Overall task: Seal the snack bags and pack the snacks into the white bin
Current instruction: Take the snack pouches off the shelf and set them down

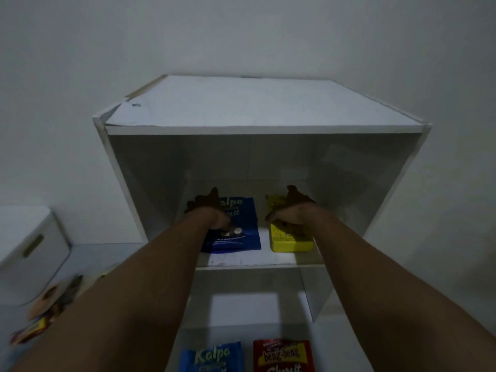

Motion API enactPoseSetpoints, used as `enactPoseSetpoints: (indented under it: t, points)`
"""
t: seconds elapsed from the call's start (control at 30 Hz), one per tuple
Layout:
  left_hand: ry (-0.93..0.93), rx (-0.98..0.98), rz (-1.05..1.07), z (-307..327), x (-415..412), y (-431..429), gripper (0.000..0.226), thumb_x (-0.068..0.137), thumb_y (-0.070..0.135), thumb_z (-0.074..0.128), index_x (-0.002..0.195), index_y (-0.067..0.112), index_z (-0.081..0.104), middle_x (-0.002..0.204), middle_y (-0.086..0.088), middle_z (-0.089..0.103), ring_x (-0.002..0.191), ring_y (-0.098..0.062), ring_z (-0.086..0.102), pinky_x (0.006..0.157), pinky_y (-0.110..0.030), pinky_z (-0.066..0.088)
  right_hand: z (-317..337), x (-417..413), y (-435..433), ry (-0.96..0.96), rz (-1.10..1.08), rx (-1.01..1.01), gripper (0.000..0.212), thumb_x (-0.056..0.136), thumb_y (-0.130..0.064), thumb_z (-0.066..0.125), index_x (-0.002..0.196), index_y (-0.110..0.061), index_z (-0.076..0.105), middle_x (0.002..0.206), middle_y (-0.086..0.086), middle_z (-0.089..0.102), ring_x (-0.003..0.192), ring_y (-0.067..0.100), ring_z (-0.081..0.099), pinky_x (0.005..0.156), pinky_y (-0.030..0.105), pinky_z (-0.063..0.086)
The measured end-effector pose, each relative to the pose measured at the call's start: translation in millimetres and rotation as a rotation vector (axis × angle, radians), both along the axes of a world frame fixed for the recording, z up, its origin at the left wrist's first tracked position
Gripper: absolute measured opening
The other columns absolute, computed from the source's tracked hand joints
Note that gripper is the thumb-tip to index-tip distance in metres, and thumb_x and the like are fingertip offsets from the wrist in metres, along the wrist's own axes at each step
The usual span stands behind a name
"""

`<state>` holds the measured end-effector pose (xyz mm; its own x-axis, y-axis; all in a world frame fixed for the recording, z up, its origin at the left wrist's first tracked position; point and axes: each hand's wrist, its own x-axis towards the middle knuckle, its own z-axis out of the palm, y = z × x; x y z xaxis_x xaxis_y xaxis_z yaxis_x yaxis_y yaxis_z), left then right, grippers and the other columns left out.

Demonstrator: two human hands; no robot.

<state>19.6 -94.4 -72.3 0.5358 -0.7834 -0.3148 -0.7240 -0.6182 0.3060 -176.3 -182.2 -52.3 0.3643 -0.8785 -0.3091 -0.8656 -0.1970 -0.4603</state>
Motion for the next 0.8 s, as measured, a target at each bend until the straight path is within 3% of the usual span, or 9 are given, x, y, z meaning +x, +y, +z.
enactPoseSetpoints:
  t: [0.07, 0.17, 0.27, 0.37, 0.47, 0.57, 0.7, 0.8]
  points:
    - [0.022, -0.035, 0.028, 1, 2, -3, 0.137, 0.059, 0.040, 0.092, 0.156, 0.028, -0.005, 0.155, -0.015, 0.028, 0.140, -0.039, 0.029, 0.112, -0.052, 0.035, 1, 0, -7, -0.049, -0.015, 0.043, 0.128, 0.069, -0.043, 0.085, 0.158, -0.019, -0.004, 0.159, 0.010, 0.027, 0.140, 0.033, 0.036, 0.107, 0.041, 0.042]
    - [0.126, -0.080, 0.075, -3, 7, -8, 0.138, 0.059, 0.029, 0.093, 0.155, 0.031, -0.007, 0.159, -0.013, 0.023, 0.142, -0.038, 0.026, 0.113, -0.051, 0.033, 1, 0, -12, -0.067, -0.030, 0.026, 0.137, 0.064, -0.042, 0.090, 0.158, -0.020, -0.007, 0.163, 0.016, 0.011, 0.147, 0.037, 0.021, 0.112, 0.043, 0.037]
    - [0.134, -0.096, 0.085, -4, 11, -10, 0.128, 0.065, 0.025, 0.088, 0.156, 0.028, -0.003, 0.161, -0.010, 0.020, 0.145, -0.038, 0.021, 0.118, -0.049, 0.023, 3, 0, -14, -0.121, -0.071, 0.000, 0.131, 0.068, -0.035, 0.090, 0.158, -0.023, -0.005, 0.162, 0.022, -0.001, 0.146, 0.042, 0.020, 0.110, 0.044, 0.037]
    - [0.098, -0.190, 0.106, -2, 13, -11, 0.088, 0.086, 0.015, 0.069, 0.154, 0.028, 0.016, 0.155, -0.016, 0.030, 0.141, -0.041, 0.025, 0.114, -0.045, 0.027, -1, 3, -20, -0.165, -0.093, -0.037, 0.108, 0.081, -0.027, 0.077, 0.157, -0.032, 0.001, 0.159, 0.022, 0.013, 0.139, 0.045, 0.032, 0.108, 0.050, 0.042]
    - [0.030, -0.248, 0.082, 6, 10, -9, 0.062, 0.088, 0.025, 0.069, 0.142, 0.023, 0.039, 0.140, -0.016, 0.046, 0.125, -0.038, 0.044, 0.099, -0.040, 0.042, 1, 4, -22, -0.219, -0.063, -0.075, 0.084, 0.087, -0.019, 0.056, 0.156, -0.038, 0.010, 0.157, 0.016, 0.026, 0.131, 0.041, 0.044, 0.100, 0.049, 0.049]
    - [0.012, -0.302, -0.009, 16, 6, -5, 0.032, 0.094, 0.012, 0.060, 0.124, 0.006, 0.056, 0.127, -0.018, 0.057, 0.106, -0.034, 0.057, 0.085, -0.036, 0.048, 10, 1, -22, -0.277, -0.036, -0.098, 0.064, 0.089, -0.016, 0.050, 0.148, -0.032, 0.029, 0.148, 0.016, 0.039, 0.114, 0.036, 0.057, 0.077, 0.037, 0.056]
    - [0.047, -0.418, -0.019, 25, 12, 3, 0.018, 0.095, 0.006, 0.056, 0.111, 0.013, 0.055, 0.124, -0.014, 0.056, 0.099, -0.029, 0.053, 0.078, -0.034, 0.045, 27, -7, -22, -0.305, 0.003, -0.140, 0.048, 0.087, -0.010, 0.057, 0.128, -0.022, 0.035, 0.112, 0.012, 0.060, 0.084, 0.022, 0.061, 0.061, 0.034, 0.052]
    - [0.073, -0.467, -0.060, 40, 14, 12, 0.031, 0.093, 0.006, 0.058, 0.121, 0.017, 0.058, 0.132, -0.011, 0.055, 0.110, -0.030, 0.055, 0.085, -0.030, 0.045, 45, -12, -17, -0.294, 0.087, -0.227, 0.063, 0.083, -0.005, 0.061, 0.136, -0.027, 0.035, 0.125, 0.005, 0.057, 0.091, 0.020, 0.060, 0.058, 0.025, 0.042]
